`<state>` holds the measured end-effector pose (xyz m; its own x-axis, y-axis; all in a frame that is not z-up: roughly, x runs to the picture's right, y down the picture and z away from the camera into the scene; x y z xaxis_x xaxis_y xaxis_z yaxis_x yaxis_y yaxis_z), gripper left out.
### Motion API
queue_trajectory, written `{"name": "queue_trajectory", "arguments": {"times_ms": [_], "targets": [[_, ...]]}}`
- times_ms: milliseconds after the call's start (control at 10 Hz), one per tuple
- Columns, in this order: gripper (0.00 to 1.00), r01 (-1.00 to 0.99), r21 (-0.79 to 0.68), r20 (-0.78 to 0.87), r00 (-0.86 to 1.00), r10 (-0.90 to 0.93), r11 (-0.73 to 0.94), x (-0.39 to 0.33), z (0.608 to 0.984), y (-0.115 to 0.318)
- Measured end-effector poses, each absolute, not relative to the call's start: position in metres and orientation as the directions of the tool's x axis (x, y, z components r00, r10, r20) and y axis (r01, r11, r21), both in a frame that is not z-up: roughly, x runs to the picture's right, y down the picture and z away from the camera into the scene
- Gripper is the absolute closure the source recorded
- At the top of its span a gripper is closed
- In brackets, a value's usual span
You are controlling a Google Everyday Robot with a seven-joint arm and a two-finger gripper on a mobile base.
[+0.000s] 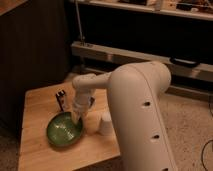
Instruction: Drag the ceramic bowl in a circle
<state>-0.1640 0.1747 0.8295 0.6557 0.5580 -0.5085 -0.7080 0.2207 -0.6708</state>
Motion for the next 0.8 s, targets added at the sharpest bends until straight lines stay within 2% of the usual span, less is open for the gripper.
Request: {"name": "queue_trajectory", "arguments": {"times_ms": [200, 300, 600, 800], "targets": [[0.95, -0.717, -0.657, -0.533, 0.661, 0.529, 0.234, -0.167, 0.833, 0.179], [0.99, -0.721, -0.65, -0.541, 0.661, 0.519, 0.24, -0.168, 0.834, 0.181], [1.0, -0.734, -0.62, -0.558, 0.661, 0.502, 0.276, -0.169, 0.832, 0.181], [1.0, -0.721, -0.606, -0.517, 0.677, 0.524, 0.335, -0.175, 0.81, 0.167]]}}
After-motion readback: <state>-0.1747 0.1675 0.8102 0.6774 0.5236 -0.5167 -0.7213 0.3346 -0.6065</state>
